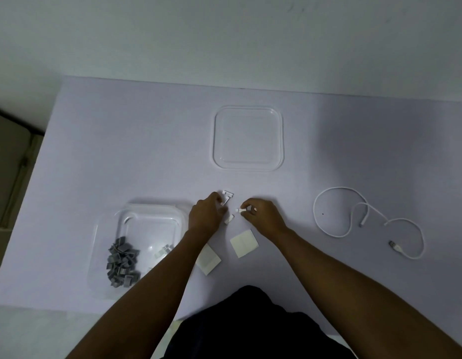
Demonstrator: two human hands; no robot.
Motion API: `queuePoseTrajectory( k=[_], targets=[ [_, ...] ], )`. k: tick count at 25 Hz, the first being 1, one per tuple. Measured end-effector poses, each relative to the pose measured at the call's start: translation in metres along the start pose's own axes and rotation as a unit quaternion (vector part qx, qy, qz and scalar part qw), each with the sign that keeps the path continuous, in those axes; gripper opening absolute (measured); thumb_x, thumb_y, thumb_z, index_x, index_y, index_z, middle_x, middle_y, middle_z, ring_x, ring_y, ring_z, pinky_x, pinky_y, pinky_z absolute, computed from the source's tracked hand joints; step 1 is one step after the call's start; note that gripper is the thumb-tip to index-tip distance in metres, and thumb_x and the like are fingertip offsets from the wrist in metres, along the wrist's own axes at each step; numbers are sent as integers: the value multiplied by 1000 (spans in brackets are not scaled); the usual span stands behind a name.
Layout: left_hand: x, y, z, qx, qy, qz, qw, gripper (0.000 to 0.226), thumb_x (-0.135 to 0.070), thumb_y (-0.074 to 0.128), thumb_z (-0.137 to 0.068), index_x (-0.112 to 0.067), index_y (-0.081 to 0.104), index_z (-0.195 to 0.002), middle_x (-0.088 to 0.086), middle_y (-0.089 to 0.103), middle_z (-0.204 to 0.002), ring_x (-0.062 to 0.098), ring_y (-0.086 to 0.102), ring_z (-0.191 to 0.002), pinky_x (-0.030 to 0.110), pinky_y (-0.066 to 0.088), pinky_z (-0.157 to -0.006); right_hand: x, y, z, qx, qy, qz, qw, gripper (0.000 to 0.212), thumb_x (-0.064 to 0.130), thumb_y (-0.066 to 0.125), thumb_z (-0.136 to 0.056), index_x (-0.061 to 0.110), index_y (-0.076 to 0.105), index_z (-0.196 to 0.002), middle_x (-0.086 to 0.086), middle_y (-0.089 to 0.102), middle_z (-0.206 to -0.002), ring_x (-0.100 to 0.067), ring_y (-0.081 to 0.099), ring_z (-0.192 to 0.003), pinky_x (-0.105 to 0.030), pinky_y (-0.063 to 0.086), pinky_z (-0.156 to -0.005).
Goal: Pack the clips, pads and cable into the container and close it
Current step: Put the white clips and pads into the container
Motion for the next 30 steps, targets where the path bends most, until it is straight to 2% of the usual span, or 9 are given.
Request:
queuePoseTrajectory(
  k=[5, 7, 10, 13, 15, 17, 21, 25, 30],
  targets=[
    [-9, 0, -2, 24, 34, -48, 998, 29, -40, 58, -92, -20, 61, -112, 7, 71, -103, 27, 65, -93, 30, 44, -71, -4, -3, 5, 41, 91, -145, 984, 14, 26, 72, -89, 12, 70, -88, 9, 63, -73, 2, 55, -60, -13, 42, -58],
    [-11, 3, 0, 52, 29, -31, 998, 34, -42, 58, -91, -15, 59, -111, 8, 69, -100, 28, 63, -91, 31, 43, -70, -7, -2, 15, 70, 173, -294, 937, 17, 26, 67, -93, 11, 65, -86, 7, 49, -63, -5, 42, -49, -20, 31, -46],
    [-11, 3, 6, 80, 24, 7, 996, 30, -39, 51, -95, -10, 57, -93, 9, 64, -89, 27, 58, -79, 31, 38, -67, -14, 0, 30, 123, 258, -480, 830, 18, 21, 57, -94, 14, 52, -79, 3, 38, -62, -9, 24, -50, -24, 17, -45],
    [-6, 5, 13, 107, 25, 36, 993, 33, -25, 43, -96, -11, 51, -67, 12, 62, -77, 31, 58, -75, 31, 35, -62, -9, 1, 41, 197, 269, -556, 762, 21, 23, 47, -85, 15, 50, -65, 4, 32, -56, -9, 19, -49, -23, 13, -43],
    [1, 6, 17, 112, 11, 48, 992, 38, -23, 42, -94, -14, 49, -58, 8, 58, -68, 28, 56, -68, 31, 33, -57, -4, -1, 43, 213, 256, -581, 742, 27, 24, 41, -81, 11, 49, -59, 1, 33, -55, -10, 21, -48, -24, 12, -43],
    [6, 7, 21, 115, -12, 63, 991, 43, -26, 42, -95, -18, 48, -53, 5, 55, -63, 24, 52, -63, 30, 33, -55, 2, -2, 42, 208, 253, -581, 745, 32, 26, 42, -84, 11, 48, -56, 0, 36, -55, -10, 24, -46, -23, 13, -41],
    [14, 6, 20, 83, -45, 61, 994, 55, -41, 50, -96, -12, 56, -51, 2, 56, -52, 15, 53, -52, 27, 36, -56, -1, -5, 34, 137, 282, -519, 795, 40, 37, 56, -95, 16, 51, -61, -2, 46, -59, -12, 37, -46, -21, 21, -40],
    [12, -2, 18, 44, -45, 69, 996, 38, -20, 60, -86, -14, 45, -52, 0, 52, -51, 14, 47, -52, 27, 36, -59, -7, -11, 27, 68, 275, -485, 828, 34, 40, 62, -95, 18, 55, -70, -2, 60, -68, -13, 45, -51, -24, 25, -47],
    [11, 4, 18, 56, -71, 171, 981, 16, -20, 45, -86, -7, 50, -79, 12, 68, -73, 28, 63, -69, 40, 50, -62, -9, -21, 2, -43, 171, -276, 945, 17, 19, 60, -97, 7, 73, -95, -3, 57, -66, -8, 46, -50, -23, 36, -50]
  ],
)
Point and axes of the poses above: each hand's wrist, its own z-axis away from the middle knuckle, its own y-axis out of the palm, x = y × z, the point moved 6 cm from there along -z, towards the middle knuckle
